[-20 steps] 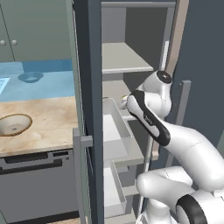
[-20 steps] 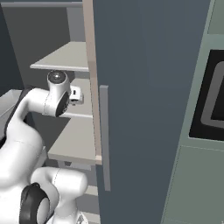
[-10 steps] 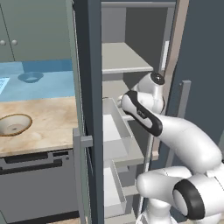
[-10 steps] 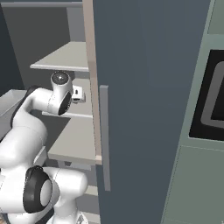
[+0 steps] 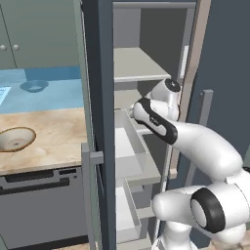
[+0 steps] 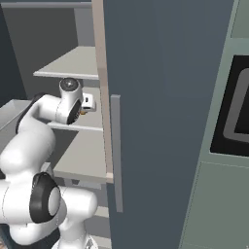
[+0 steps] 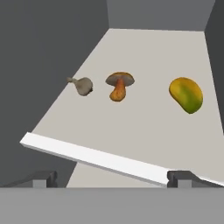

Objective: Take the garlic, mango, and mushroom from the freezer and place them in the bowl on the counter.

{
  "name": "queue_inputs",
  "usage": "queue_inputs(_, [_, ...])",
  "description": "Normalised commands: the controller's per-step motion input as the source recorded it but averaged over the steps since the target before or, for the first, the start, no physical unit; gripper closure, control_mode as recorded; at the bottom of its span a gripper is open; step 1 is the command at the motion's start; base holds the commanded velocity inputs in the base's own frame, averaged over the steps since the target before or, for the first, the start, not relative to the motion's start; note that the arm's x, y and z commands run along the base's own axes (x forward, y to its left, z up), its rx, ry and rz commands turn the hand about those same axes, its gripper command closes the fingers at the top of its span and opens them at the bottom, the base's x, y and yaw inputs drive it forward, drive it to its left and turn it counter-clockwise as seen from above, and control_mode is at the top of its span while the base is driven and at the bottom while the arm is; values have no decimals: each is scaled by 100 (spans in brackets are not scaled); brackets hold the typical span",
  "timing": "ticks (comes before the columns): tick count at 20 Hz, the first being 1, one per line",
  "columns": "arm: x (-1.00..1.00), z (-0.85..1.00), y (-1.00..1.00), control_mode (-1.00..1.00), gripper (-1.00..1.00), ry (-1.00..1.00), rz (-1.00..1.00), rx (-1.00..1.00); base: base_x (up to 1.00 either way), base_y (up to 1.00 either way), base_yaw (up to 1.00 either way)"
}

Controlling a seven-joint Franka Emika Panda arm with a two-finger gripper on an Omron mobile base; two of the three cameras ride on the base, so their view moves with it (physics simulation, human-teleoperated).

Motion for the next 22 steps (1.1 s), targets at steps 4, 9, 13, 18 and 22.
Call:
queue_inputs(4, [15,-14,3,-100,-100,0,0,0,0,0,0])
queue_inputs(9, [14,-16,4,-100,-100,0,0,0,0,0,0])
queue_inputs(13, [24,-17,23,-100,-100,2,0,0,0,0,0])
queue_inputs(18, [22,-1,11,-100,-100,0,0,0,0,0,0])
queue_inputs(22, [12,0,1,-100,-100,0,0,1,0,0,0])
